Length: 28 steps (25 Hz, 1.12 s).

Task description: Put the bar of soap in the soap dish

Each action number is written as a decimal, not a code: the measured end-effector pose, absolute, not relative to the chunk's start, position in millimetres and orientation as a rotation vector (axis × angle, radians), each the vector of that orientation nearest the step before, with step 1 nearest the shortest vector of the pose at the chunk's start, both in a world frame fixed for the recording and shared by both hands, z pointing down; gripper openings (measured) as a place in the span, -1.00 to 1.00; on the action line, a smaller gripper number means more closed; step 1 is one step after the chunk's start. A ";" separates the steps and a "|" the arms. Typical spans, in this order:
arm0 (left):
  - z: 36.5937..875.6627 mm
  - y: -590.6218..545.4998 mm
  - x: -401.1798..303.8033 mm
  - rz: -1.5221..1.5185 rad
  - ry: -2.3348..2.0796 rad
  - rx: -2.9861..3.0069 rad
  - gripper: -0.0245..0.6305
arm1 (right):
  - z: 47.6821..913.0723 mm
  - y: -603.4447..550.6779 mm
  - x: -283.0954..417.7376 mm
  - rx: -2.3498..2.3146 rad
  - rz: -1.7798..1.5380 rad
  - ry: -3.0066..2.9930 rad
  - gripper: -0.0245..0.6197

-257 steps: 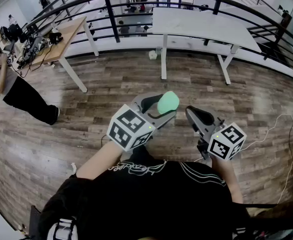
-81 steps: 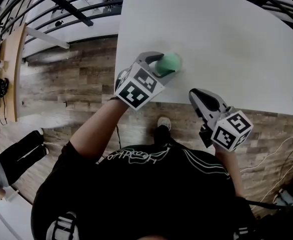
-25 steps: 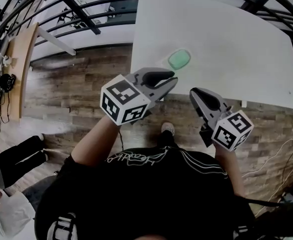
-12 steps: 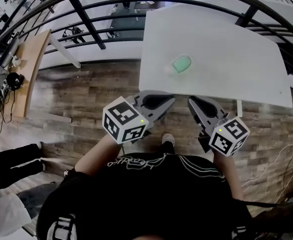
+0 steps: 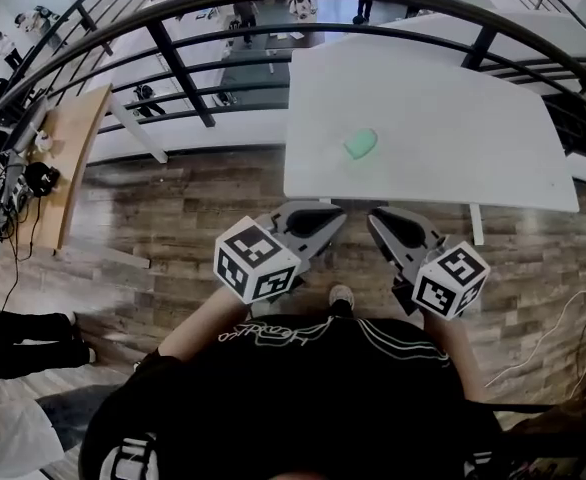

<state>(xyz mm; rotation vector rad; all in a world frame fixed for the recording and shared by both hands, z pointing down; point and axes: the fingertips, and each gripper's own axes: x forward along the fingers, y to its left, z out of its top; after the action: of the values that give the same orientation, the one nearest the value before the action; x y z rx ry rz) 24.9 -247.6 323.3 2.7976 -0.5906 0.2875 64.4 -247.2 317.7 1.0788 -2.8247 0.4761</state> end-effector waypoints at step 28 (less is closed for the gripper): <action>313.7 -205.0 32.5 0.299 -0.581 2.825 -0.90 | 319.3 -203.9 54.9 1.032 0.480 -2.837 -0.84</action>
<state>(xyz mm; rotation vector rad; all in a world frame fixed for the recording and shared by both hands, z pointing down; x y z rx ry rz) 32.5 -205.0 313.7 2.8250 -0.5809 0.2994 54.9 -203.9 319.3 1.0316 -2.8366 0.4803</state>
